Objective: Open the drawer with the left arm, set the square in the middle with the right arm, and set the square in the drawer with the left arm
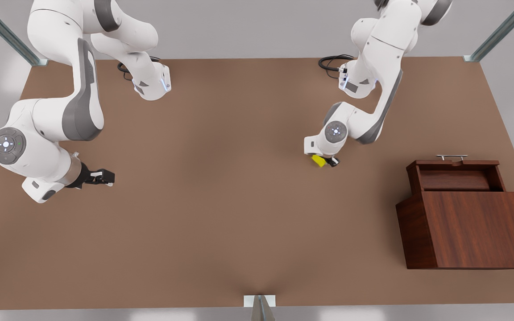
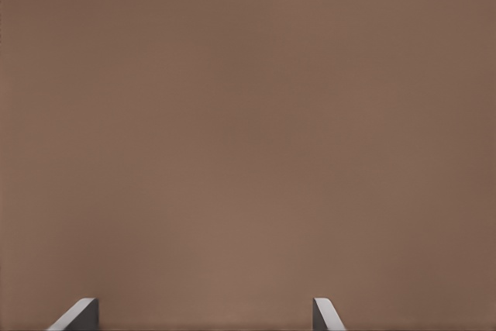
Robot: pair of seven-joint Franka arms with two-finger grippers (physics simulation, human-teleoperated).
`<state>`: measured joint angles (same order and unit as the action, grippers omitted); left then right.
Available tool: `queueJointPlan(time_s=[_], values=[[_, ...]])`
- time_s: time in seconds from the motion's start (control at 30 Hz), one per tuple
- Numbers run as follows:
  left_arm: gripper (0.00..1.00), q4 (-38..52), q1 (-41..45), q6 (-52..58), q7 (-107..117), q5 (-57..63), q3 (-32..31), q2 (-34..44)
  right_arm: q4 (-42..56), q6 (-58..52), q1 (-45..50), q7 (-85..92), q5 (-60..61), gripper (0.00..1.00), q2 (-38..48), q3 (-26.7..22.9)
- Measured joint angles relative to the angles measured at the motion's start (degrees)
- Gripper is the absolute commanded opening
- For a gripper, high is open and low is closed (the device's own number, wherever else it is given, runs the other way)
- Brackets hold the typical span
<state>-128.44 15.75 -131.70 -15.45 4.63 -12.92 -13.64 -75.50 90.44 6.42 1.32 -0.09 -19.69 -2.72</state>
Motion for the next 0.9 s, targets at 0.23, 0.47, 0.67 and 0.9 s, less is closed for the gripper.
queueJointPlan(time_s=[0.23, 0.47, 0.67, 0.9], values=[[0.74, 10.4, -10.04, 30.87, -5.36, 2.17, 1.96, 10.9, 0.0, 0.0, 0.0, 0.08, 0.0, 1.0, 0.0, 0.0], [0.75, 16.76, -5.61, 34.38, -10.84, 5.6, 20.54, 13.09, 0.0, 0.0, 0.0, 0.08, 0.09, 1.0, -0.09, 0.0], [0.99, 21.55, -14.77, 34.05, -11.7, 4.46, 26.47, 12.51, 0.0, 0.0, -0.09, 0.08, 0.09, 1.0, -0.09, 0.0], [1.0, 39.7, -18.98, 39.28, 14.92, 0.28, 20.45, 4.13, 0.09, 0.09, -0.06, 0.17, 0.09, 1.0, -0.09, 0.0]])
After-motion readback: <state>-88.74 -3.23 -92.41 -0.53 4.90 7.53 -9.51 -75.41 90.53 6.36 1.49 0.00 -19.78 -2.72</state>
